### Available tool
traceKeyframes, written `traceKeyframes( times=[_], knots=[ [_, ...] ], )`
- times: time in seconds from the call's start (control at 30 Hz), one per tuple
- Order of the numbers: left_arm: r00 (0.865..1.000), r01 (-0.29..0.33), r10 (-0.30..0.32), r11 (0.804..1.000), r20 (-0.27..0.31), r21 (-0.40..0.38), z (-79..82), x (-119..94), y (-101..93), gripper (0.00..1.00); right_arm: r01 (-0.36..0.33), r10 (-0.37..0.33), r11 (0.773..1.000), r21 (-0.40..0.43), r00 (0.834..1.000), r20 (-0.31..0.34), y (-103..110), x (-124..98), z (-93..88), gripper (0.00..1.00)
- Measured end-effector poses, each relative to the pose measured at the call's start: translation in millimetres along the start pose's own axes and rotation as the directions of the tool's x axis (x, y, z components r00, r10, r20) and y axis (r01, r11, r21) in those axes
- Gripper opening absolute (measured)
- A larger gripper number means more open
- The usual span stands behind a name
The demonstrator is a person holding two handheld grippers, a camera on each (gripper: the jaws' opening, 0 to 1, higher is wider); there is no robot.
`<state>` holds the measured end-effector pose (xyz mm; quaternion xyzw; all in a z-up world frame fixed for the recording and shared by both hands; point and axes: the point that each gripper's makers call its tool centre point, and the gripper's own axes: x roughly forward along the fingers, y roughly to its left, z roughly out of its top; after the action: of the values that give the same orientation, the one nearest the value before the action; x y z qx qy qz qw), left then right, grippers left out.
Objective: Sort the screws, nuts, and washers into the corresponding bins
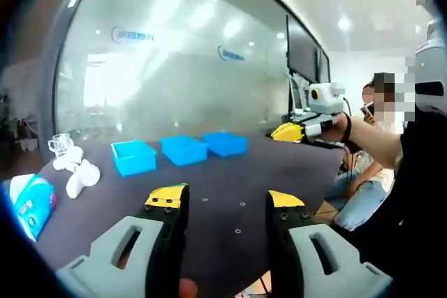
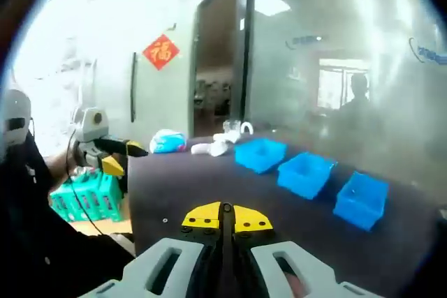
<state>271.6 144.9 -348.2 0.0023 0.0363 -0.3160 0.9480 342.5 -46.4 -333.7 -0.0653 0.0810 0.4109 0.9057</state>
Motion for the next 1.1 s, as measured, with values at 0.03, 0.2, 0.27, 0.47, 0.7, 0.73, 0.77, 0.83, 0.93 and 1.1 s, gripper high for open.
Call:
traceKeyframes(
  times=[0.03,0.2,0.27,0.47,0.7,0.73,0.77,0.83,0.93,1.1],
  knots=[
    [1.000,-0.003,0.003,1.000,0.003,0.002,1.3,0,-0.2,0.42,0.017,-0.017,1.000,0.015,1.000,0.019,-3,-2,1.4,0.02],
    [0.999,-0.033,0.033,0.999,0.016,0.028,7.6,1,1.4,0.44,0.095,-0.098,0.995,0.037,0.991,0.086,-14,-4,6.4,0.02],
    [0.999,-0.047,0.046,0.999,0.029,0.016,10.4,0,3.4,0.44,0.115,-0.121,0.991,0.062,0.986,0.115,-20,-3,9.5,0.02],
    [0.994,-0.096,0.096,0.995,0.046,0.004,13.8,-2,11.5,0.44,0.139,-0.156,0.984,0.113,0.975,0.157,-35,10,18.0,0.02],
    [0.986,-0.159,0.158,0.987,0.060,0.000,16.5,-7,23.9,0.44,0.189,-0.207,0.976,0.112,0.959,0.193,-55,28,32.0,0.02],
    [0.985,-0.162,0.162,0.987,0.062,-0.004,16.9,-8,24.8,0.44,0.194,-0.213,0.975,0.111,0.956,0.202,-55,32,34.2,0.02],
    [0.984,-0.164,0.164,0.986,0.065,-0.008,17.3,-8,25.6,0.44,0.200,-0.219,0.974,0.108,0.954,0.203,-54,37,36.3,0.02],
    [0.983,-0.170,0.170,0.985,0.067,-0.007,17.9,-9,26.8,0.44,0.212,-0.229,0.972,0.104,0.952,0.204,-63,43,39.5,0.02],
    [0.980,-0.182,0.182,0.983,0.075,-0.012,19.7,-11,30.0,0.44,0.215,-0.234,0.971,0.107,0.951,0.204,-74,57,46.3,0.02],
    [0.977,-0.194,0.195,0.981,0.090,-0.028,23.7,-14,33.7,0.43,0.184,-0.207,0.973,0.138,0.962,0.176,-82,83,53.5,0.02]
  ],
)
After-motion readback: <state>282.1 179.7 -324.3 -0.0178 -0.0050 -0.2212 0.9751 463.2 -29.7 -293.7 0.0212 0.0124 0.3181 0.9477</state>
